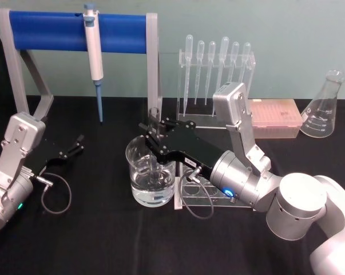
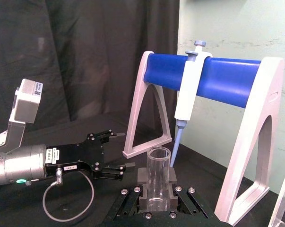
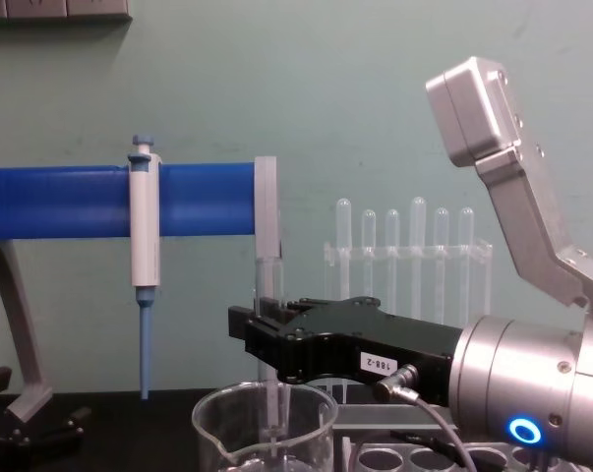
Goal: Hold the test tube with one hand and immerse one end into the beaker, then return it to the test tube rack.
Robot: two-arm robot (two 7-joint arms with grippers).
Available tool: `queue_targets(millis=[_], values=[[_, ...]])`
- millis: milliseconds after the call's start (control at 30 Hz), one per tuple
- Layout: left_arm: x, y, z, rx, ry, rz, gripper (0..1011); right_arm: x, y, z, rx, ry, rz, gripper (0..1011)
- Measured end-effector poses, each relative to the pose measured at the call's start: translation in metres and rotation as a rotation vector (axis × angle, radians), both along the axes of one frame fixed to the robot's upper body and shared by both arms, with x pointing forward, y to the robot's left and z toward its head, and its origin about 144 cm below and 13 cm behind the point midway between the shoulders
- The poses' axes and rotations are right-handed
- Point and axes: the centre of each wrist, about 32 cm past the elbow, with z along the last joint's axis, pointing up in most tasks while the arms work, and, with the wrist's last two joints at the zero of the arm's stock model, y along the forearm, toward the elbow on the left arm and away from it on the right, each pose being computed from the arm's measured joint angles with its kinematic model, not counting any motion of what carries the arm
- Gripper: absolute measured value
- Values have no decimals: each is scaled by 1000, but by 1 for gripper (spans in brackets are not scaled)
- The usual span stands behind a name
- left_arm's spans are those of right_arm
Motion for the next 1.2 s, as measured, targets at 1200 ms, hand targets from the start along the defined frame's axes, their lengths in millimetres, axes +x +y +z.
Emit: queue_targets(millis=[1200], values=[[0, 0, 0, 0, 0, 0, 1000, 0, 0, 0, 0, 0, 0, 228]])
